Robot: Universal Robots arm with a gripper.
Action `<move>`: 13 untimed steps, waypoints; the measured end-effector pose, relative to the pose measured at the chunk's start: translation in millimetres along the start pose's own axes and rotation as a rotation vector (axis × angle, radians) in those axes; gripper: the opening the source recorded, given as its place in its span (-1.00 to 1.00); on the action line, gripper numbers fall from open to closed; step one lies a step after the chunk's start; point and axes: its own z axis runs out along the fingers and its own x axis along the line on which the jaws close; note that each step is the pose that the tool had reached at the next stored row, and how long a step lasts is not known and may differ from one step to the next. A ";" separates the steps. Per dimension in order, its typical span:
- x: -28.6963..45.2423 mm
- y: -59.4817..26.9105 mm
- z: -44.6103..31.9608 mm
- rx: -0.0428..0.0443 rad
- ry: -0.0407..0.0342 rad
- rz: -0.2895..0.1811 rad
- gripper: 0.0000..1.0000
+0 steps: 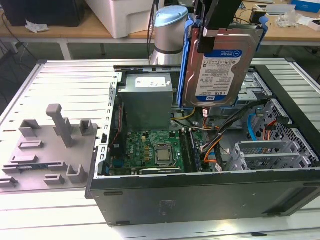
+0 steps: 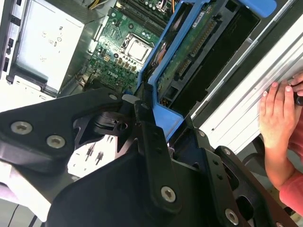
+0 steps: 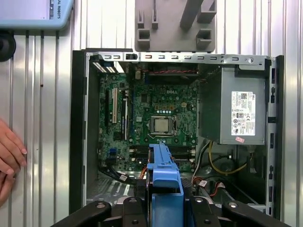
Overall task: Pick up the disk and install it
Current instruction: 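Insert the disk into the insertion slot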
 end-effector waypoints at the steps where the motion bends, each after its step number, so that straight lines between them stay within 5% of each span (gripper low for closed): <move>1: 1.3 0.1 0.2 -0.0001 -0.0063 0.001 -0.26; 5: 5.8 0.1 0.6 -0.0014 -0.0212 0.003 -0.26; 13: 6.9 0.0 0.6 -0.0022 -0.0211 0.003 -0.26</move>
